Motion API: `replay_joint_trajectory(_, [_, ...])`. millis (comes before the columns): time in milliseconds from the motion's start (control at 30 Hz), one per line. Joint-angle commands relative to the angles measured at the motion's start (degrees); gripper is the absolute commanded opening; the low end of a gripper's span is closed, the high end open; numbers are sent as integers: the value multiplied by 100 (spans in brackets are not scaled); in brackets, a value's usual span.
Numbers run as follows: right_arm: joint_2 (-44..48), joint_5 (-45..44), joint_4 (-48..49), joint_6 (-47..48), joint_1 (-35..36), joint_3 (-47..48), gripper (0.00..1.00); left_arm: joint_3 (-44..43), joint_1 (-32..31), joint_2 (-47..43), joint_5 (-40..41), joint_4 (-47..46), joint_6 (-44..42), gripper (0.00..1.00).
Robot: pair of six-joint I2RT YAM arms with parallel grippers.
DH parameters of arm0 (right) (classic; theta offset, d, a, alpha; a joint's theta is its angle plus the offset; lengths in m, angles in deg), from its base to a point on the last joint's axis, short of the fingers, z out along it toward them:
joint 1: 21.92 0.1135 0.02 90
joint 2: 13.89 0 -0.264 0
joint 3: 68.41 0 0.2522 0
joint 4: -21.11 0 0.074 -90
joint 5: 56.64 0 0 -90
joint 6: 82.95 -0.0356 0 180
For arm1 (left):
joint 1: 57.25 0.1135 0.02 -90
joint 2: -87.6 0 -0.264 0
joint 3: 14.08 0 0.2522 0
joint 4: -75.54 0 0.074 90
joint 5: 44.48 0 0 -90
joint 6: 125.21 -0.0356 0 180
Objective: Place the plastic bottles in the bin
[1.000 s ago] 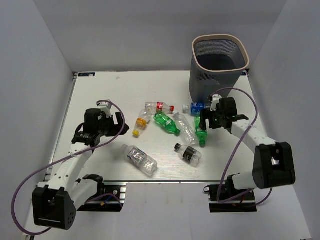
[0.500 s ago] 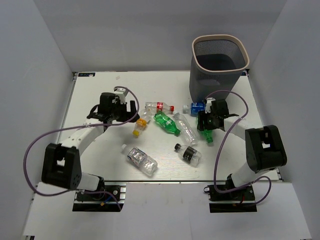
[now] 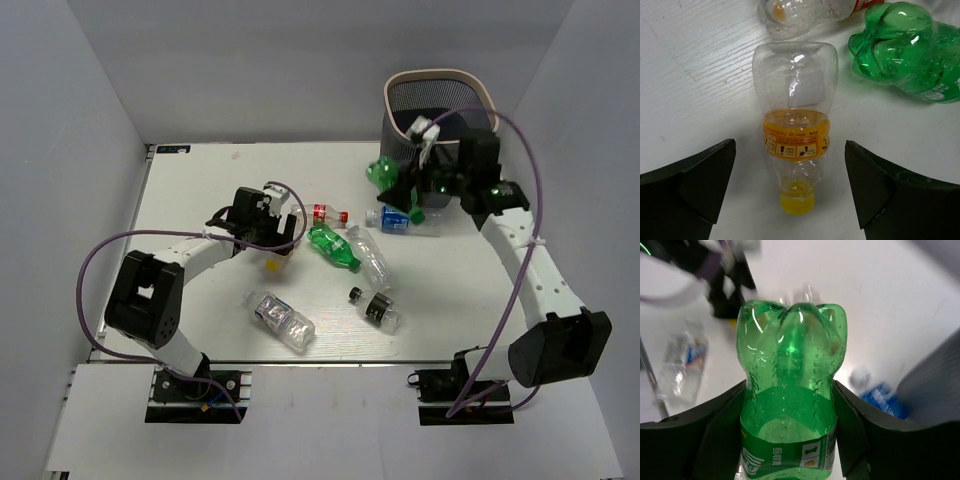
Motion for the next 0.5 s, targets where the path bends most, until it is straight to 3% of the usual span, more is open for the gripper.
replay_joint_trajectory(0, [-56,1061,-80,-325,14,1323,0,-193,-155,49,342,-96,-212,100])
replay_joint_trajectory(100, [-478,983,535,-1259,-3,2477,0,-140,-216,172,545,-149,-212,100])
replay_joint_trajectory(200, [-883,-242,1195,-2138,-12,3217,0,-26,-270,233,720,-202,-212,100])
replay_joint_trajectory(333, [-1418,-2249,1783,-2184,-20,3718,0,27,-322,287,844,-333,-212,100])
replay_joint_trajectory(367, [-1637,-3122,1820,-2140,-29,3875,0,27,-322,287,905,-386,-212,100])
replay_joint_trajectory(467, [-1990,-3752,2084,-1850,-99,4044,0,80,-322,340,1063,-386,-212,100])
